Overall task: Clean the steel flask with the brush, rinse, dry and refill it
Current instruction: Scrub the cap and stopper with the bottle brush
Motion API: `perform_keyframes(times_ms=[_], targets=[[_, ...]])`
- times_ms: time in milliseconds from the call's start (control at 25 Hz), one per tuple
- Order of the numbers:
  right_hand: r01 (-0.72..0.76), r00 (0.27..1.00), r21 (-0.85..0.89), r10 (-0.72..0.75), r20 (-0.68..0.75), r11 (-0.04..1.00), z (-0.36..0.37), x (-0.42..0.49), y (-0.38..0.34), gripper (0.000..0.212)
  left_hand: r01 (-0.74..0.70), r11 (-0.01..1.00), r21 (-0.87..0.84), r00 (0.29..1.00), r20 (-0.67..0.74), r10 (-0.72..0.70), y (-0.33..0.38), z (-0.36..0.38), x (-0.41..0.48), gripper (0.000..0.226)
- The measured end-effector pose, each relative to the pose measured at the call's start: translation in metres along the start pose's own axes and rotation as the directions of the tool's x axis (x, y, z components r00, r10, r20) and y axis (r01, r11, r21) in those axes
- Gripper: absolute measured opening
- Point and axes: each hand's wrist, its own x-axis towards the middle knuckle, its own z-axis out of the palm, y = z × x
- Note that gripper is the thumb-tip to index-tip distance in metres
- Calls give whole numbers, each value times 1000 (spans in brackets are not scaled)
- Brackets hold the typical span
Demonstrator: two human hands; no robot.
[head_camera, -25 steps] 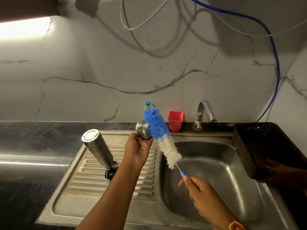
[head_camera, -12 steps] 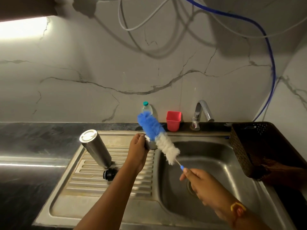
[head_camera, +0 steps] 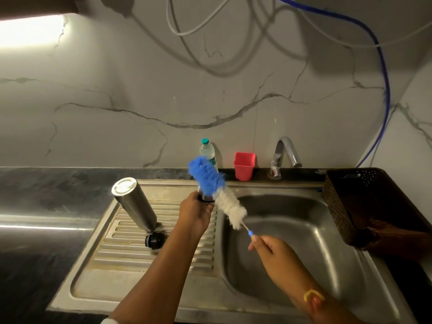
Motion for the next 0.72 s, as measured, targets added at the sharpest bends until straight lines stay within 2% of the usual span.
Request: perform_keyframes(times_ms=[80, 240, 440, 600, 720], targets=[[8, 999, 8, -7, -34, 1000, 1, 13, -5, 35, 8, 1000, 25, 1000, 18, -8, -6, 9, -6, 24], [-14, 1000, -31, 14, 23, 999, 1, 13, 10, 36, -39, 988, -147, 999, -30, 35, 20, -1, 9, 25], [21, 999, 11, -20, -27, 1000, -5, 38, -8, 37, -67, 998, -2, 998, -1, 67, 9, 1, 5, 25], [47, 999, -51, -47, -9, 998, -7, 21, 6, 34, -128, 981, -143, 987, -114, 112, 37, -14, 22, 29], [59, 998, -106, -58, 9, 993, -4, 22, 9, 34, -124, 984, -125, 985, -139, 107, 40, -19, 24, 31]])
